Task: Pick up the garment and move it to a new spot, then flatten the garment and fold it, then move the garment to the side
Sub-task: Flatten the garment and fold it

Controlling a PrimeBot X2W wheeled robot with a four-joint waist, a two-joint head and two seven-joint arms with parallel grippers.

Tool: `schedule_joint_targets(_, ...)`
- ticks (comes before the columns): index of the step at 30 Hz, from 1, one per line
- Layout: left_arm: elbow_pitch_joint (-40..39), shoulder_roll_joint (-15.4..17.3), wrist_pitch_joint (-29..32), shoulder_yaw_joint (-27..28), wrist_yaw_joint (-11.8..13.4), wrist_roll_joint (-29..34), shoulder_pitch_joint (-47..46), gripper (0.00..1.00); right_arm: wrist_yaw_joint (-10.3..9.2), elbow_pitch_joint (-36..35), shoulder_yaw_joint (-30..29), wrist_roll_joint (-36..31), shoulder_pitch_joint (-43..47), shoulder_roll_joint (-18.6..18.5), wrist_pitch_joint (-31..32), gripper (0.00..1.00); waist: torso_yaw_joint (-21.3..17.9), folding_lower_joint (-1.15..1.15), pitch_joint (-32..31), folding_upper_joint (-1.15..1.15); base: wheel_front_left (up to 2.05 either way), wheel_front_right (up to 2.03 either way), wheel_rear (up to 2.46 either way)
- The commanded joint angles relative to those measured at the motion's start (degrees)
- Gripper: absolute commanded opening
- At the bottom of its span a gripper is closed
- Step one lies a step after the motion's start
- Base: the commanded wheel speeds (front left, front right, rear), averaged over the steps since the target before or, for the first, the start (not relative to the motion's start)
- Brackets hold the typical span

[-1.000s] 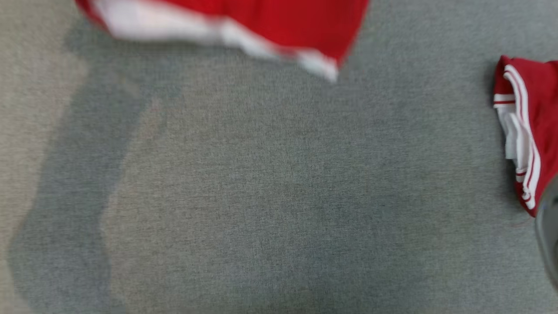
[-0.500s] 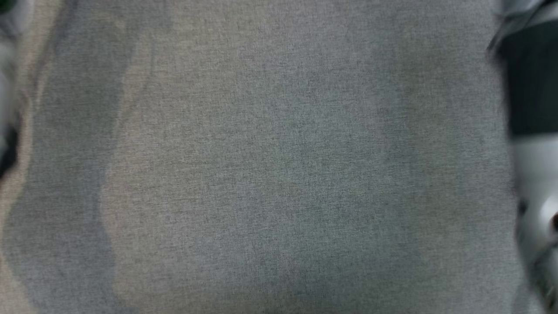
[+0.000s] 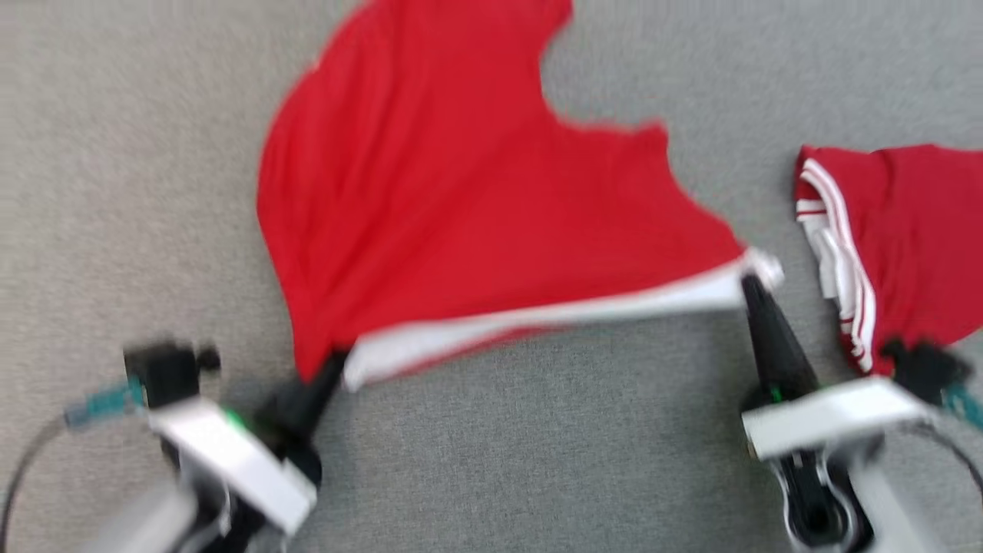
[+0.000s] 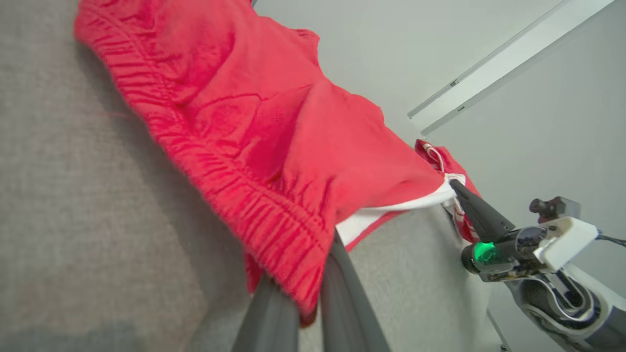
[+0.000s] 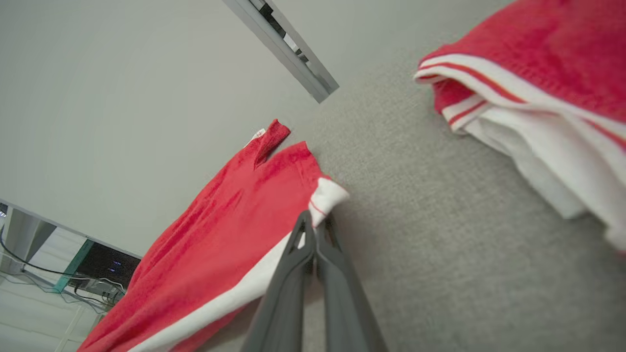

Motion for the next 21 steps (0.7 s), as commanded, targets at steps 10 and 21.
schedule_joint_targets(10, -9.0, -0.9, -6.7, -2.0, 4.9, -5.8, 25.0, 0.00, -0.05, -26.0, -13.2, 2.0, 35.0, -0.1, 8.1, 0.00, 2.0, 0.00, -16.4, 0.00, 0.00, 0.00, 0.00)
schedule_joint_targets(21, -12.1, -3.5, -2.6, -2.1, 5.4, -8.0, 21.1, 0.00, -0.02, -28.5, -14.6, -3.4, 23.7, 2.5, 19.7, 0.00, 5.2, 0.00, -11.8, 0.00, 0.00, 0.00, 0.00)
